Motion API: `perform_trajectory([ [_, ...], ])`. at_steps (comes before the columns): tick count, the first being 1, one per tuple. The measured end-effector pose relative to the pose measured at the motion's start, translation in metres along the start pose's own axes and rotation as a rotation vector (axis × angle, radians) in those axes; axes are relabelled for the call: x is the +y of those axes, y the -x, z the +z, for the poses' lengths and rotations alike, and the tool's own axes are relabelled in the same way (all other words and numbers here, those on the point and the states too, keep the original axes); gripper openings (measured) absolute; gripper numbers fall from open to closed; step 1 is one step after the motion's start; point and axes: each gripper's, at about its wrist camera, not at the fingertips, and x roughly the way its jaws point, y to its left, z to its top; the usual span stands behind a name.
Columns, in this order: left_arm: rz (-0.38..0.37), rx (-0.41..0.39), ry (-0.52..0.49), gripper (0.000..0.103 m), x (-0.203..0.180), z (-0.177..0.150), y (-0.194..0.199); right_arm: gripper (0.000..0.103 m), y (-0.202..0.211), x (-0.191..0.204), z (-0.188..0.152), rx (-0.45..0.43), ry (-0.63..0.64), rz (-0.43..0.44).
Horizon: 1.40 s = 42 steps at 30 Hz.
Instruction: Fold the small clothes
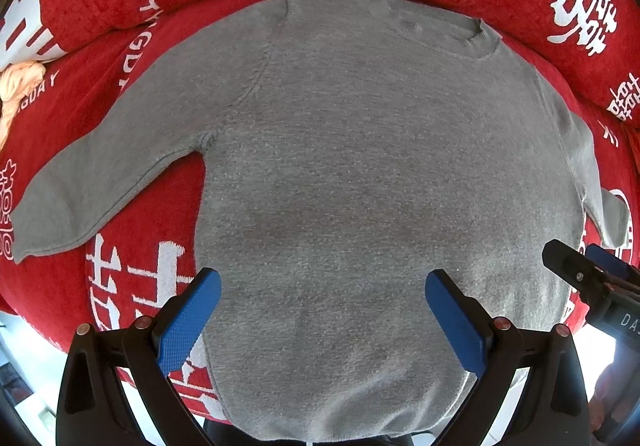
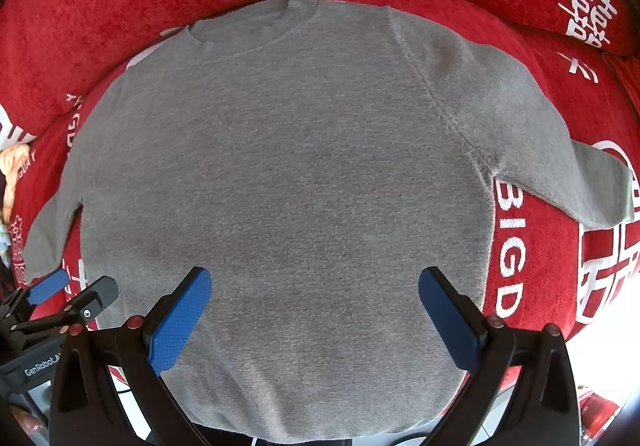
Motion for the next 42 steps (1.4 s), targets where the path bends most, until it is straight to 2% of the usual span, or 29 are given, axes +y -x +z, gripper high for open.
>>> perform_trajectory([
  [17, -0.035, -0.002, 0.005, 0.102, 0.010, 0.001, -0.002, 0.103, -0.002, 0.008, -0.001, -0.013, 0.021, -0.013],
  [29, -0.130, -0.026, 0.055, 0.102, 0.031, 0.001, 0.002, 0.103, -0.001, 0.030, 0.001, -0.032, 0.067, -0.031],
  [35, -0.220, -0.061, 0.139, 0.102, 0.073, 0.000, 0.006, 0.103, -0.002, 0.059, 0.001, -0.029, 0.116, -0.036],
  [39, -0.239, -0.107, 0.236, 0.102, 0.121, -0.002, 0.007, 0.103, -0.004, 0.083, -0.001, -0.017, 0.159, -0.027],
  [42, -0.259, -0.146, 0.352, 0.102, 0.174, -0.008, 0.004, 0.103, -0.008, 0.101, -0.002, -0.007, 0.189, -0.023],
])
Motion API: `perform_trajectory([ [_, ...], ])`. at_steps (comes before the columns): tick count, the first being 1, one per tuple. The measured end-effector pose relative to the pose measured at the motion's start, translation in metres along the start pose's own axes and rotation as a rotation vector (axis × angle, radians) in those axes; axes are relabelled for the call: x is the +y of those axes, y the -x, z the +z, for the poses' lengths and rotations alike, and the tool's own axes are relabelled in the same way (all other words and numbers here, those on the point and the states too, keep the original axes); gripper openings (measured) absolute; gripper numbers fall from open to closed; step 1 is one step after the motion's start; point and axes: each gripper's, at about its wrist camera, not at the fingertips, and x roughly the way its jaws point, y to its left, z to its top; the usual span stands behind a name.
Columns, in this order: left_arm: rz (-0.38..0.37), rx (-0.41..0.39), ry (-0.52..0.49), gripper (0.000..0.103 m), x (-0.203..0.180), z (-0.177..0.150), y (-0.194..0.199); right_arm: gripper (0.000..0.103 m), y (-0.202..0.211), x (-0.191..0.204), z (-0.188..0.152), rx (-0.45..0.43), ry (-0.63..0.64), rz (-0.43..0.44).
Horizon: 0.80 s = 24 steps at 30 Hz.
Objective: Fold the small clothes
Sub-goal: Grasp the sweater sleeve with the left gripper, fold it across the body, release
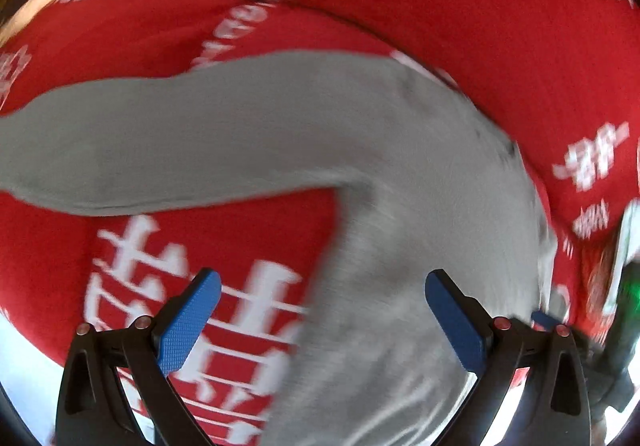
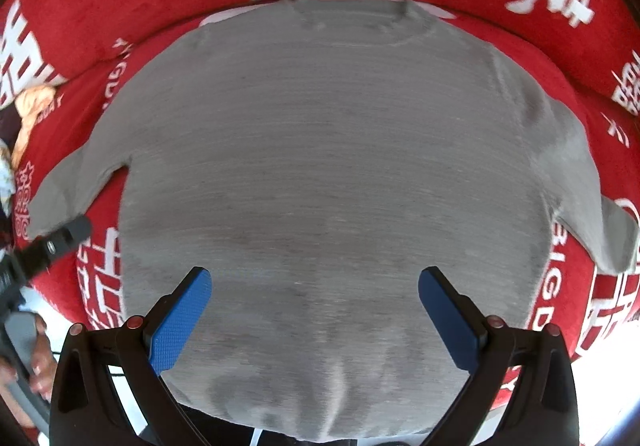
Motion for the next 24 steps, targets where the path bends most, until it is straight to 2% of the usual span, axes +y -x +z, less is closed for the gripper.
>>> perform_trajectory([
  [5, -0.024, -0.081, 0.190, 0.102, 0.083, 0.011, 0.006, 0.103, -0.009, 0.038, 0.002, 0.020, 0.065, 0.027],
  [7, -0.061, -0.104, 0.277, 0.102, 0.116, 0.012, 0.001, 0.103, -0.014, 0.051, 0.002, 0.035, 0.090, 0.028],
  [10, -0.115, -0.117, 0.352, 0.102, 0.148, 0.015, -0.010, 0.103, -0.023, 0.073, 0.000, 0.062, 0.123, 0.046],
  [16, -0.272, -0.148, 0.510, 0.102, 0.172, 0.023, -0.035, 0.103, -0.037, 0.104, -0.004, 0.105, 0.168, 0.062],
  [21, -0.319, -0.198, 0.602, 0.102, 0.176, 0.025, -0.037, 0.103, -0.037, 0.123, -0.006, 0.121, 0.198, 0.072],
  [22, -0.309, -0.217, 0.609, 0.093, 0.176, 0.024, -0.034, 0.103, -0.038, 0.125, -0.005, 0.121, 0.202, 0.072],
  [23, -0.288, -0.230, 0.605, 0.066, 0.176, 0.024, -0.030, 0.103, -0.037, 0.128, -0.005, 0.118, 0.208, 0.074],
  [24, -0.264, -0.235, 0.588, 0.052, 0.176, 0.025, -0.030, 0.103, -0.038, 0.130, -0.005, 0.116, 0.212, 0.074],
])
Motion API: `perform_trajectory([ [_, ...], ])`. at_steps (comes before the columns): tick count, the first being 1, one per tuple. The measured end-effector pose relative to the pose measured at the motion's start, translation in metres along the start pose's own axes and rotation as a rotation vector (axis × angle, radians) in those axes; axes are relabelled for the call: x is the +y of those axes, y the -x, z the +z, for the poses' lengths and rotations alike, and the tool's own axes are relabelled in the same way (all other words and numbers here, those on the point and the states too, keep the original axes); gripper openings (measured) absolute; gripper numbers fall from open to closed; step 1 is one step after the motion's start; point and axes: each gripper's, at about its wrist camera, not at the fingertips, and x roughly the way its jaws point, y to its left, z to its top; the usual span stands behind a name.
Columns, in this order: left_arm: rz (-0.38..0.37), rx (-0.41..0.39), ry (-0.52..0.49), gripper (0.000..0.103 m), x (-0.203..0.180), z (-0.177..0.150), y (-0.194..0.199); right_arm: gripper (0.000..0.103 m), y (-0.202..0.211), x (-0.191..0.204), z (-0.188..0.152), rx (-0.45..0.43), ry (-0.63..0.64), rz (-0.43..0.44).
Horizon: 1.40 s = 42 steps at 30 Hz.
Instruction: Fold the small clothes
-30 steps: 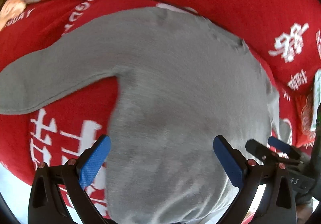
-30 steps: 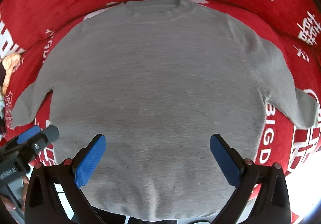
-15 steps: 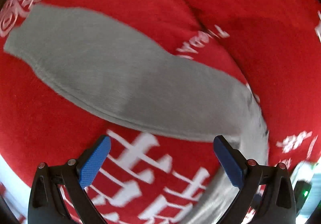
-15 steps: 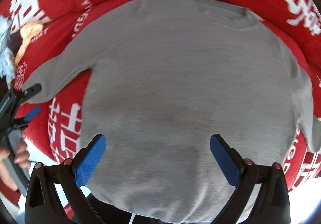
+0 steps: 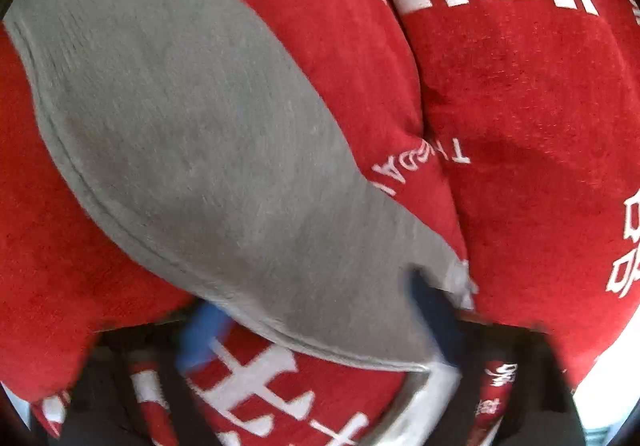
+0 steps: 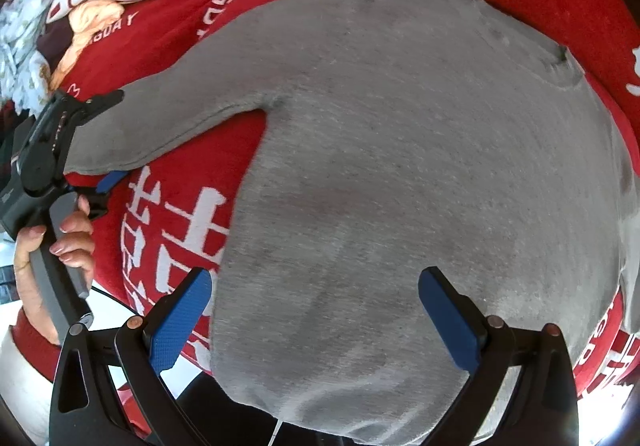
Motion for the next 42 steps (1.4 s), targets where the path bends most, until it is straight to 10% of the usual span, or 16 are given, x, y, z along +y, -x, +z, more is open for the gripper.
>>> perform_trajectory([
  [3, 0.006, -0.011, -0.055, 0.013, -0.001, 0.005, 0.001, 0.103, 0.000, 0.005, 0.001, 0.000, 0.012, 0.011],
  [16, -0.168, -0.169, -0.639, 0.006, -0.138, -0.028, 0.057, 0.103, 0.010, -0.016, -0.006, -0.031, -0.036, 0.051],
  [26, -0.317, 0.085, -0.980, 0.006, -0.268, -0.161, -0.017, 0.103, 0.042, -0.112, -0.033, -0.135, -0.272, 0.035],
  [33, -0.109, 0.232, -1.095, 0.007, -0.266, -0.236, -0.092, 0.103, 0.038, -0.194, -0.071, -0.133, -0.493, 0.022],
  [37, 0.031, 0.139, -1.127, 0.088, -0.254, -0.234, -0.076, 0.103, 0.040, -0.217, -0.080, -0.139, -0.521, 0.005],
  [42, 0.127, 0.064, -1.120, 0.089, -0.230, -0.205, -0.030, 0.103, 0.058, -0.193, -0.052, -0.214, -0.375, -0.044],
])
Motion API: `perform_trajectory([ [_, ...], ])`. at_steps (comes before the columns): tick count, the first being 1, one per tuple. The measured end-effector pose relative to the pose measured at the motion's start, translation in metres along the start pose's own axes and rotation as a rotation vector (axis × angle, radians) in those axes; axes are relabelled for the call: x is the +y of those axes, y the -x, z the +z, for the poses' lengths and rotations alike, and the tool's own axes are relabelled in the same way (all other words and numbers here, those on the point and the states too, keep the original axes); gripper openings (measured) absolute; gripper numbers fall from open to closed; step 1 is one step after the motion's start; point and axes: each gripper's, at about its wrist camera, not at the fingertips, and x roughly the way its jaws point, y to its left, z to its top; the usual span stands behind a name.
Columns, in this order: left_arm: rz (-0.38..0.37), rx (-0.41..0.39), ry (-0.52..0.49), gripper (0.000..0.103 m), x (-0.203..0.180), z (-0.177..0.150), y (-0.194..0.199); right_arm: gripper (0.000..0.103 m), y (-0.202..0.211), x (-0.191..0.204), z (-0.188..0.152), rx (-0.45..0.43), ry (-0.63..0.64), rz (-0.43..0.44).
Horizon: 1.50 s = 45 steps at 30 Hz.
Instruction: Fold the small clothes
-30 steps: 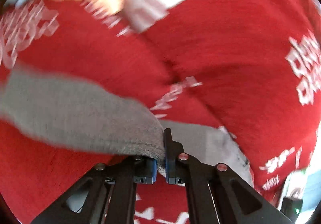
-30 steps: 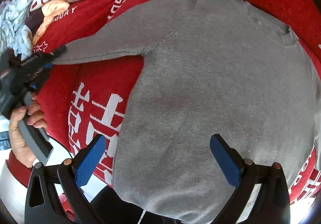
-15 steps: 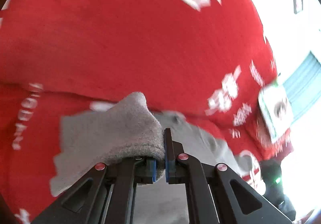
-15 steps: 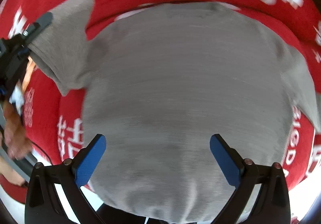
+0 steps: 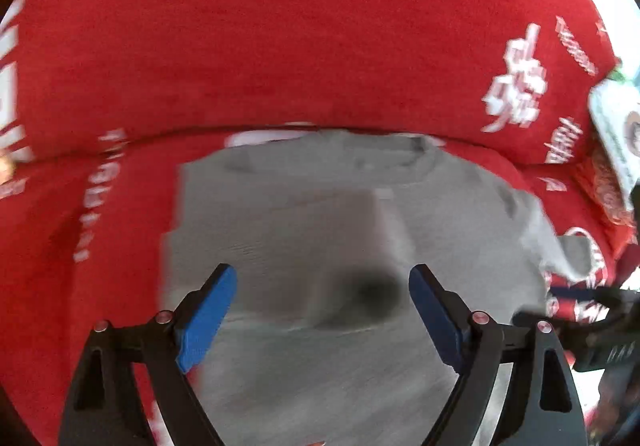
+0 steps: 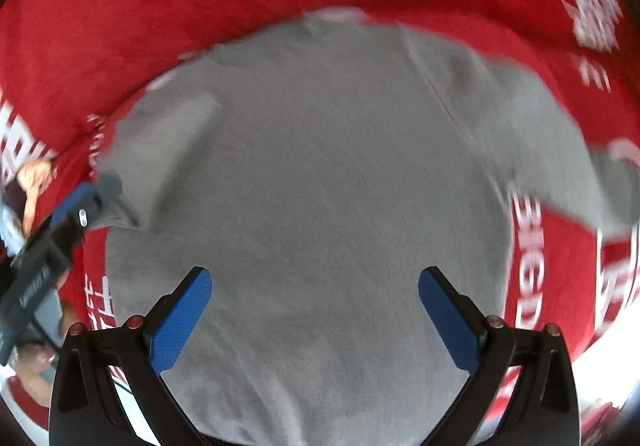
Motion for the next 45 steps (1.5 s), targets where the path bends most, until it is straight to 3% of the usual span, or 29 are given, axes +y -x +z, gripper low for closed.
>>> perform_trajectory([
  [4, 0.131, 0.025, 0.094, 0.089, 0.053, -0.013, 0.018, 0.103, 0.001, 0.074, 0.020, -0.083, 0.263, 0.008],
  [7, 0.203, 0.113, 0.182, 0.089, 0.100, -0.032, 0.018, 0.103, -0.011, 0.137, 0.029, -0.123, 0.478, 0.050],
  [10, 0.242, 0.161, 0.312, 0.089, 0.141, -0.050, 0.020, 0.103, -0.039, 0.189, 0.023, -0.114, 0.596, 0.064],
  [13, 0.255, 0.173, 0.364, 0.089, 0.159, -0.061, 0.025, 0.099, -0.066, 0.224, 0.019, -0.103, 0.651, 0.065],
  [14, 0.253, 0.174, 0.365, 0.089, 0.160, -0.061, 0.025, 0.092, -0.076, 0.234, 0.018, -0.106, 0.660, 0.059],
  [16, 0.249, 0.181, 0.353, 0.089, 0.158, -0.063, 0.025, 0.056, -0.091, 0.241, 0.015, -0.095, 0.659, 0.027],
  [17, 0.242, 0.184, 0.347, 0.089, 0.155, -0.062, 0.024, 0.018, -0.098, 0.242, 0.018, -0.067, 0.640, 0.046],
  [20, 0.196, 0.168, 0.335, 0.089, 0.144, -0.051, 0.021, 0.007, -0.074, 0.219, 0.033, -0.094, 0.475, 0.144],
  [23, 0.133, 0.151, 0.317, 0.089, 0.131, -0.028, 0.009, 0.007, -0.030, 0.166, 0.053, -0.180, 0.295, 0.209],
  [27, 0.061, 0.155, 0.298, 0.089, 0.118, 0.003, -0.017, 0.007, 0.001, 0.079, 0.072, -0.251, 0.096, 0.157],
  [30, 0.032, 0.176, 0.280, 0.089, 0.115, 0.027, -0.043, 0.007, 0.003, -0.002, 0.077, -0.230, -0.084, 0.121],
  [33, 0.081, 0.200, 0.251, 0.089, 0.116, 0.042, -0.063, 0.011, -0.006, -0.057, 0.069, -0.139, -0.235, 0.195],
  [34, 0.091, 0.196, 0.260, 0.089, 0.117, 0.044, -0.064, 0.014, -0.006, -0.059, 0.067, -0.126, -0.232, 0.207],
  [35, 0.091, 0.194, 0.270, 0.089, 0.119, 0.045, -0.064, 0.027, -0.005, -0.050, 0.062, -0.111, -0.181, 0.216],
  [36, 0.085, 0.195, 0.287, 0.089, 0.120, 0.043, -0.063, 0.056, -0.004, -0.035, 0.058, -0.108, -0.116, 0.218],
  [37, 0.080, 0.202, 0.294, 0.089, 0.121, 0.041, -0.062, 0.068, -0.003, -0.006, 0.052, -0.112, -0.015, 0.235],
  [38, 0.075, 0.212, 0.293, 0.089, 0.121, 0.040, -0.063, 0.074, -0.004, 0.014, 0.049, -0.114, 0.043, 0.260],
  [42, 0.077, 0.222, 0.265, 0.089, 0.122, 0.040, -0.067, 0.074, -0.025, 0.114, 0.034, -0.068, 0.277, 0.358],
  [45, 0.052, 0.216, 0.298, 0.089, 0.129, 0.041, -0.067, 0.073, -0.045, 0.157, 0.028, -0.070, 0.363, 0.335],
])
